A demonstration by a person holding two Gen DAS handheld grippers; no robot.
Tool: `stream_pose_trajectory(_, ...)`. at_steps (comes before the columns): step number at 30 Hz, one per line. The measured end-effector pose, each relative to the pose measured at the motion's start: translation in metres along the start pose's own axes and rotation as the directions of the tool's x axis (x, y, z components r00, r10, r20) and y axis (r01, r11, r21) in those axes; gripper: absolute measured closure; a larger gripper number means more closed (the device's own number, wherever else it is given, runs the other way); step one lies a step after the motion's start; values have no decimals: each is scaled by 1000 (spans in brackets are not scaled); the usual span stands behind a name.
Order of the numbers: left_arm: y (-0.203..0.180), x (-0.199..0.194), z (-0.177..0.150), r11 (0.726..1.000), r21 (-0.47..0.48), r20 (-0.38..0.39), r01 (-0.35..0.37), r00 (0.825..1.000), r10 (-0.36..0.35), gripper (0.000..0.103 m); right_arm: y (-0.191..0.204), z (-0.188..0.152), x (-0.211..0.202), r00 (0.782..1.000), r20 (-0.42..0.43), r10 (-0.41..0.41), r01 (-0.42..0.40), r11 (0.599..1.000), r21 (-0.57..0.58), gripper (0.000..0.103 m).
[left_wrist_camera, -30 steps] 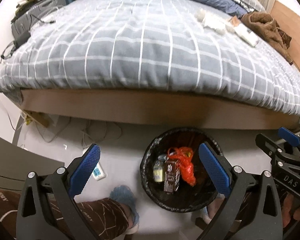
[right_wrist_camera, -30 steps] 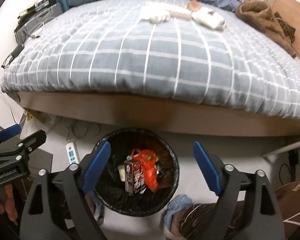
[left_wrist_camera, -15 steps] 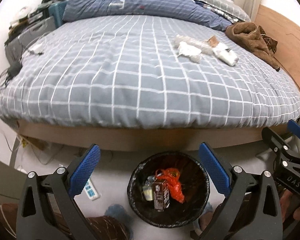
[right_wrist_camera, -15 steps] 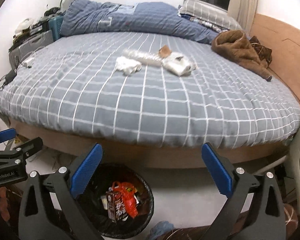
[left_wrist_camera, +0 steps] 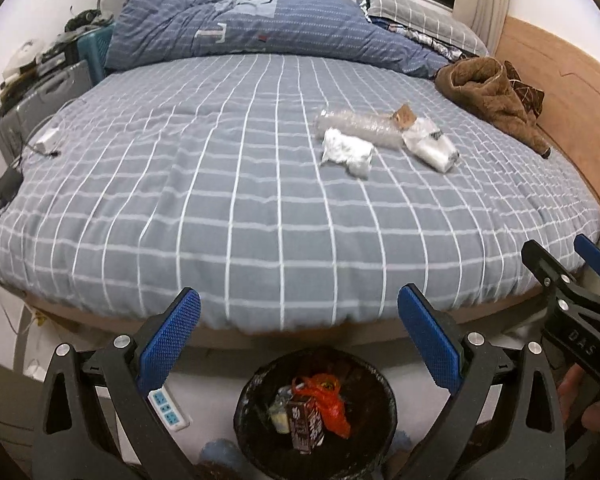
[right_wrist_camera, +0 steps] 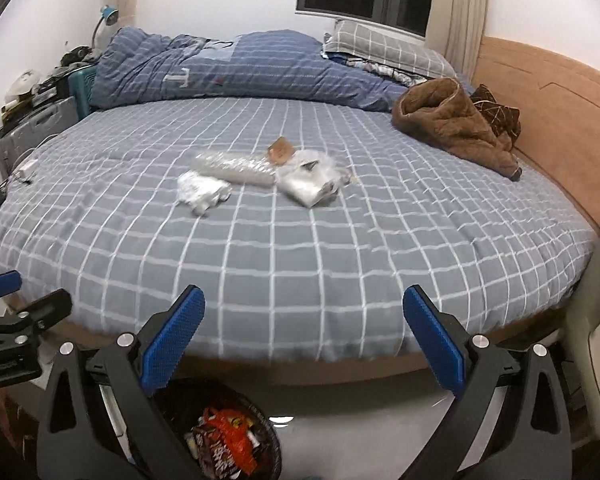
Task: Collect trash
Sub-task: 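Move both grippers back up over the bed toward the white items, then grasp the white tissue with the left gripper while the right gripper grasps the white drawstring pouch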
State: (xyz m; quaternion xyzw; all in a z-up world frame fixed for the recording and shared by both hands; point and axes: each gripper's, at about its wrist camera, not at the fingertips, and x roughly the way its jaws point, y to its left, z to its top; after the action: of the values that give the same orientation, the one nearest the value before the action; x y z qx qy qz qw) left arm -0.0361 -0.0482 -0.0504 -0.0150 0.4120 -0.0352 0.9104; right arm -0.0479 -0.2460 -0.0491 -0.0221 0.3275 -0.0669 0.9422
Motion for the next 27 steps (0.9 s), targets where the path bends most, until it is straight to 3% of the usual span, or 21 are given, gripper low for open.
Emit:
stream_pose_trajectory(19,-10,74,90,1000,20,-4,19,1000,-19,6,-22,79,93,1000,-13,-9,10,1000,26,8)
stream_pose_trajectory(27,-24,114,122,998,63,-17,17,1000,-16,6,-29,106,145,998,-57,1,1,999,40,8)
